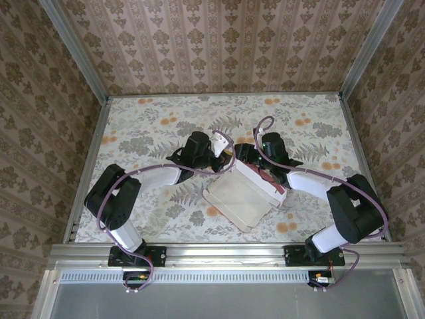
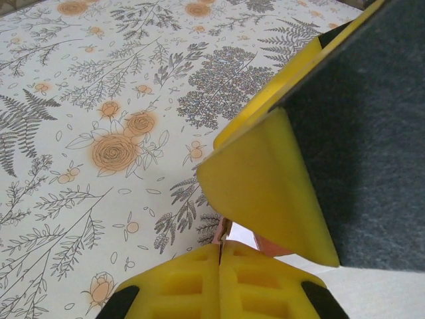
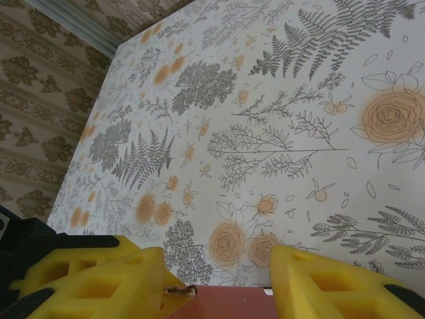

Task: Fold the paper box

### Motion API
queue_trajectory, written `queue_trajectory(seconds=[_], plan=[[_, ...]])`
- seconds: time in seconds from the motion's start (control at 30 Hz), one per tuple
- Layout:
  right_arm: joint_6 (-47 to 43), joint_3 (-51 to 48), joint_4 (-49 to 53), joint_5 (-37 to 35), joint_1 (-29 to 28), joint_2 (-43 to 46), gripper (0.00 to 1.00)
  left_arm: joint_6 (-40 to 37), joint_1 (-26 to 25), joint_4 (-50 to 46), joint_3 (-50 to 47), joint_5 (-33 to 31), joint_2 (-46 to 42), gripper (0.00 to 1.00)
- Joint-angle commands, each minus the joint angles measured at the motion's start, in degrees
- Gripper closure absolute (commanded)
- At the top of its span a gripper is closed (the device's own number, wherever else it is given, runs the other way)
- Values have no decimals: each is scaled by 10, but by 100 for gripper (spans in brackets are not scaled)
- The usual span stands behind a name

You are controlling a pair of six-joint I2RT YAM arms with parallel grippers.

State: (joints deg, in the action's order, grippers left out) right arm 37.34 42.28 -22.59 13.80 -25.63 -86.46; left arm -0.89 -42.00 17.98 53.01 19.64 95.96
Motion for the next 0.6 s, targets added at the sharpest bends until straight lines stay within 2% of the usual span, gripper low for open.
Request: queue_trajectory(seconds=[0.0,0.57], plan=[[3,-8,-10,20,-4,-23,52,0,-7,7,22,28,4,98],[-42,19,74,-24,-5,-31,53,-4,-7,-2,17,32,-7,97]])
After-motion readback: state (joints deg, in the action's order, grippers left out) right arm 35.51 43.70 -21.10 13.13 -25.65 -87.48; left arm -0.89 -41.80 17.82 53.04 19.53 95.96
